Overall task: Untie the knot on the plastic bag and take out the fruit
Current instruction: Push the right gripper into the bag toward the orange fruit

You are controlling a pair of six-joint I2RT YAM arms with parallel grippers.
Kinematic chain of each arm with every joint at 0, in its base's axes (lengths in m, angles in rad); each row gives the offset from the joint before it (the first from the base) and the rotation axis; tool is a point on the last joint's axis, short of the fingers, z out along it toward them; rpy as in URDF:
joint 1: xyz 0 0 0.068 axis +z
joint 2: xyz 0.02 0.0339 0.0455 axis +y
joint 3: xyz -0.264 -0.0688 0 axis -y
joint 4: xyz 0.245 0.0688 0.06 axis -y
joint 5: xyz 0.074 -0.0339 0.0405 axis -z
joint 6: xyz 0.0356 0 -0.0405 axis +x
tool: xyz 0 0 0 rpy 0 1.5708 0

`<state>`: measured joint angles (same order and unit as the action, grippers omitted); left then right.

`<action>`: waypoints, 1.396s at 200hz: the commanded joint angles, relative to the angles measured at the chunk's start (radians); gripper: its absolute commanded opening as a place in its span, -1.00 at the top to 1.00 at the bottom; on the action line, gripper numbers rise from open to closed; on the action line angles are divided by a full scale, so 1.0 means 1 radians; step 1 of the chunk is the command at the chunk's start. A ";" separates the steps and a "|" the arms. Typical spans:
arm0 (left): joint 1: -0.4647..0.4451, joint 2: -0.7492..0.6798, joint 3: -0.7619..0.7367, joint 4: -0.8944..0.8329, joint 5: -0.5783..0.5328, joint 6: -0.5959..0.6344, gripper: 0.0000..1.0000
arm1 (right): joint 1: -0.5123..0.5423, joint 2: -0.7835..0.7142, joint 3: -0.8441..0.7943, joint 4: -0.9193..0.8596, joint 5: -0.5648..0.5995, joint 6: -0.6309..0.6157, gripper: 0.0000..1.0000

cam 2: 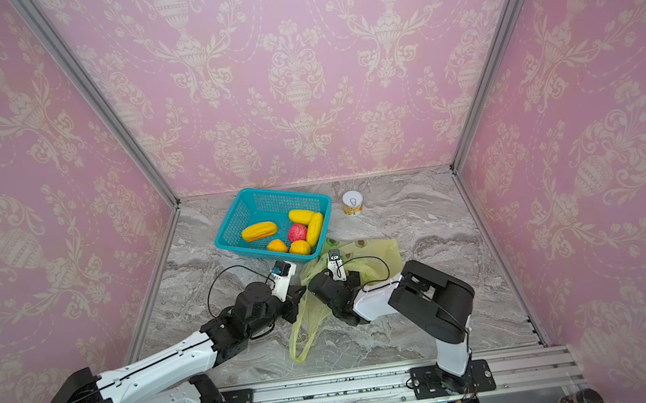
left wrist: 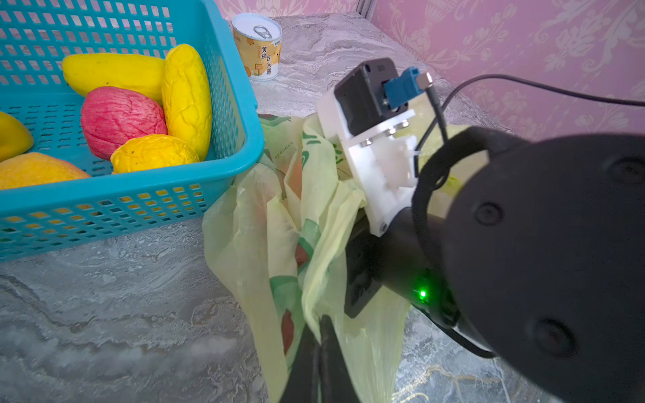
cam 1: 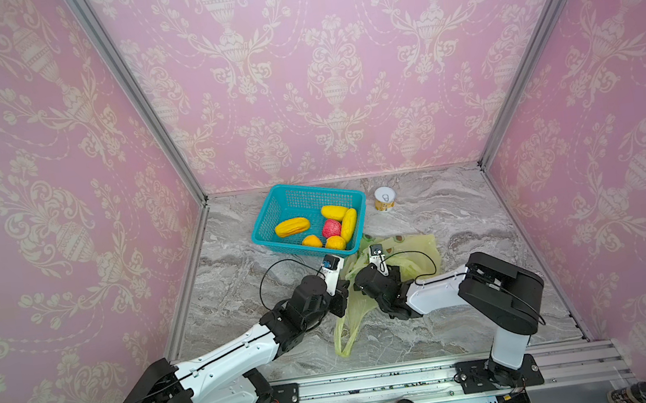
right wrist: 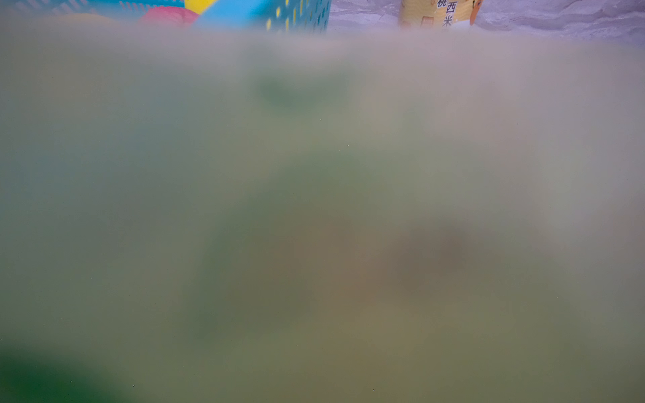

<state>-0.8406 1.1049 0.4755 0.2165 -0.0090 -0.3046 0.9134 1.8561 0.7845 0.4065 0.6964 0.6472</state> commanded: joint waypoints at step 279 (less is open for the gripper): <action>0.005 0.009 -0.003 -0.007 -0.004 -0.001 1.00 | 0.170 -0.345 -0.358 0.261 -0.048 -0.142 -0.11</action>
<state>-0.8406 1.1076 0.4755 0.2169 -0.0090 -0.3046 1.0824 1.5158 0.4278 0.6518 0.6510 0.5011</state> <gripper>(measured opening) 0.047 0.615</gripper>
